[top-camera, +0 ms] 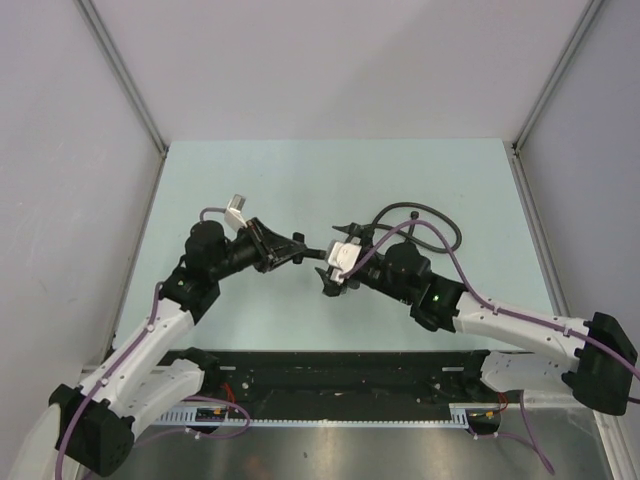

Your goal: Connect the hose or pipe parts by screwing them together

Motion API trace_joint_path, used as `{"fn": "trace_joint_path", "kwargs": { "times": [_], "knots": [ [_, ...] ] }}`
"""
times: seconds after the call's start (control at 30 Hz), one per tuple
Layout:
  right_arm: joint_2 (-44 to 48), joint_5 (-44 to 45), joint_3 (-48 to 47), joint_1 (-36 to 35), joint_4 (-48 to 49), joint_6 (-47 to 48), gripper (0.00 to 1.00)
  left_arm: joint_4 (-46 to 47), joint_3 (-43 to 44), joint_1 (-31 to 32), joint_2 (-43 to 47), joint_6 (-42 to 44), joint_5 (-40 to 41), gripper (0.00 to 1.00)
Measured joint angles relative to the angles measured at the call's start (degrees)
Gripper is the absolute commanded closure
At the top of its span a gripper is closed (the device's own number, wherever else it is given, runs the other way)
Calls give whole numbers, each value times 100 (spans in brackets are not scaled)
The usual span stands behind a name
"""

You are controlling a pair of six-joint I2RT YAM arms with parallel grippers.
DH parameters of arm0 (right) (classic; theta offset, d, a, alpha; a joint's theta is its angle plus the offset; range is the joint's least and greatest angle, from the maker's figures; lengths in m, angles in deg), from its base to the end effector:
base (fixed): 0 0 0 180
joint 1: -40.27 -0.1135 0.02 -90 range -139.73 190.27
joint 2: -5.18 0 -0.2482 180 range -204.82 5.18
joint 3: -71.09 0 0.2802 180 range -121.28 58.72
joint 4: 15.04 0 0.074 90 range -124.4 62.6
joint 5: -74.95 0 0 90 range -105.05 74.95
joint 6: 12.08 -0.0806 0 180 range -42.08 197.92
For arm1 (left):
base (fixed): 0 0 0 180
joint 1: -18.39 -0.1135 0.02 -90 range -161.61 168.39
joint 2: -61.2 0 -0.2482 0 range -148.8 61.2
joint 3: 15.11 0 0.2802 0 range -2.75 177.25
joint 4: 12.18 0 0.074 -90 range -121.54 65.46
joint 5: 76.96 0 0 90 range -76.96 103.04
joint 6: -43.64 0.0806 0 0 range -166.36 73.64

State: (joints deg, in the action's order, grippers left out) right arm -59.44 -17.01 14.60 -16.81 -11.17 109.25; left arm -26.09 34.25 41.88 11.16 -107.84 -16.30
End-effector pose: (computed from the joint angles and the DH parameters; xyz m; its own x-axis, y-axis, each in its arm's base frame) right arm 0.1853 0.2912 0.2866 0.4114 -0.3208 -0.8531 -0.7534 0.4071 -0.5164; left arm 0.2414 -0.1480 0.2641 -0.7977 -0.4885 -0.3536 0.1706 0.3797 -0.9092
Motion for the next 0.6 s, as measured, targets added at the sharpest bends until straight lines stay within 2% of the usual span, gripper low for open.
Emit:
{"fn": "trace_joint_path", "kwargs": {
  "times": [0.23, 0.33, 0.37, 0.43, 0.47, 0.53, 0.57, 0.6],
  "knots": [
    [-175, 962, 9, -752, 68, 1082, 12, -133, 0, -42, 330, -1115, 50, 100],
    [-420, 1307, 9, -903, 214, 1390, 27, -151, 0, -42, 356, -1381, 15, 100],
    [-496, 1403, 13, -933, 264, 1478, 42, -168, -2, -42, 352, -1462, -2, 100],
    [-614, 1578, 20, -979, 374, 1648, 60, -219, -4, -42, 352, -1574, -68, 100],
    [-656, 1646, 20, -994, 420, 1722, 73, -227, -4, -42, 352, -1624, -87, 100],
    [-704, 1803, 20, -1014, 553, 1825, 83, -280, -13, -42, 367, -1659, -96, 100],
    [-702, 1794, 20, -1012, 544, 1851, 92, -289, -20, -44, 372, -1676, -90, 100],
    [-710, 1814, 22, -1025, 535, 1858, 97, -289, -20, -50, 372, -1659, -87, 100]
  ]
}}
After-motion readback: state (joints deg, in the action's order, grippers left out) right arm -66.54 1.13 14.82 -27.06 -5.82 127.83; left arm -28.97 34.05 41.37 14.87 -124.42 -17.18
